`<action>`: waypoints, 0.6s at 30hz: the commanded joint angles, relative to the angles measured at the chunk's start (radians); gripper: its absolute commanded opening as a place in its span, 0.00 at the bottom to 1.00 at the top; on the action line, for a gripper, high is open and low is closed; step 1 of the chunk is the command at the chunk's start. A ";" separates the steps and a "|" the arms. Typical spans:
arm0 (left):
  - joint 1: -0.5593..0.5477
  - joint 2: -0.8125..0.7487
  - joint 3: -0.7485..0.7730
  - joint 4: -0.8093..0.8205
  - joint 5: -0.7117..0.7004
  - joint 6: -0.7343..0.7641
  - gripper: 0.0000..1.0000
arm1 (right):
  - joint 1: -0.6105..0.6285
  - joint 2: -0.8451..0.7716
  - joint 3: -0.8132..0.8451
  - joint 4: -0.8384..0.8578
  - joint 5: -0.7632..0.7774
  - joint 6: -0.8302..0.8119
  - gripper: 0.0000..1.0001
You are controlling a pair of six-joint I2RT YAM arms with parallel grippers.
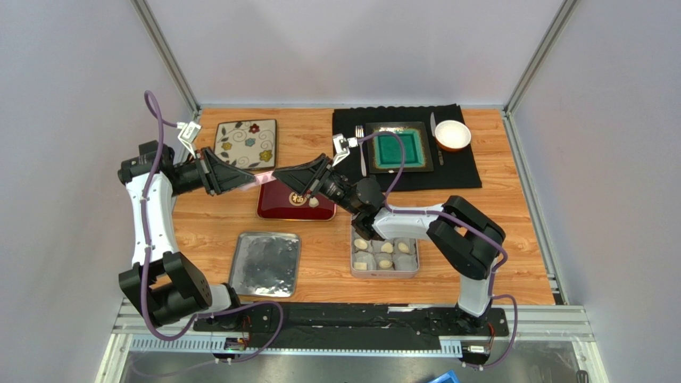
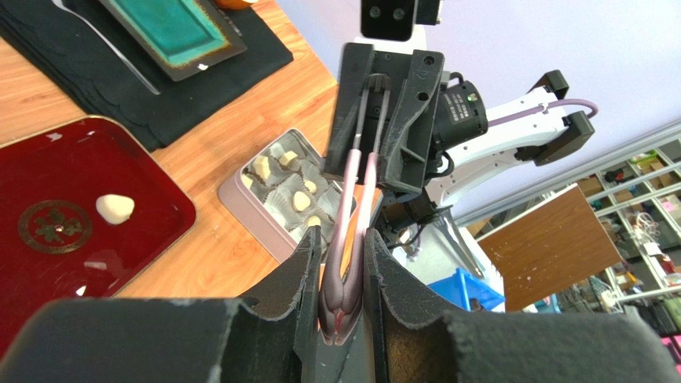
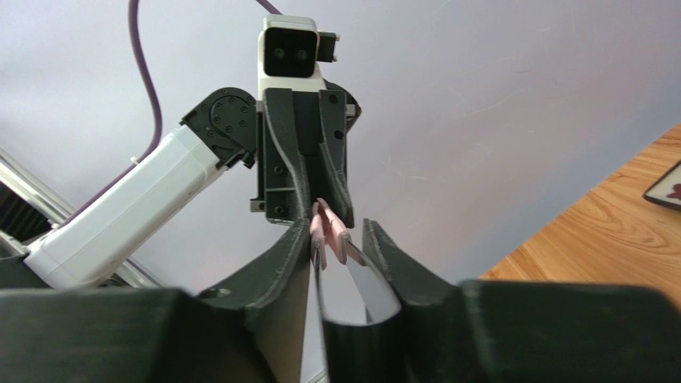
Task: Pack the chocolate
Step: Pick up the clamp from the center of the board.
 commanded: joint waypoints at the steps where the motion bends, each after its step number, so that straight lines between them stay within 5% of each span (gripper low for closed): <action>1: 0.015 -0.008 -0.009 -0.111 0.223 0.019 0.00 | 0.013 -0.052 0.043 0.238 -0.042 -0.036 0.24; 6: 0.016 -0.004 -0.039 -0.113 0.222 0.036 0.00 | 0.013 -0.070 0.030 0.237 -0.036 -0.053 0.00; 8: 0.015 0.001 -0.049 -0.114 0.222 0.038 0.09 | 0.010 -0.098 0.007 0.226 -0.031 -0.090 0.00; 12: 0.015 0.015 -0.074 -0.117 0.219 0.044 0.34 | -0.010 -0.180 -0.084 0.126 -0.039 -0.156 0.00; 13: 0.015 0.013 -0.086 -0.117 0.219 0.053 0.58 | -0.013 -0.215 -0.101 0.108 -0.044 -0.176 0.00; 18: 0.013 -0.016 -0.095 -0.117 0.217 0.087 0.87 | -0.037 -0.351 -0.226 -0.061 -0.045 -0.309 0.00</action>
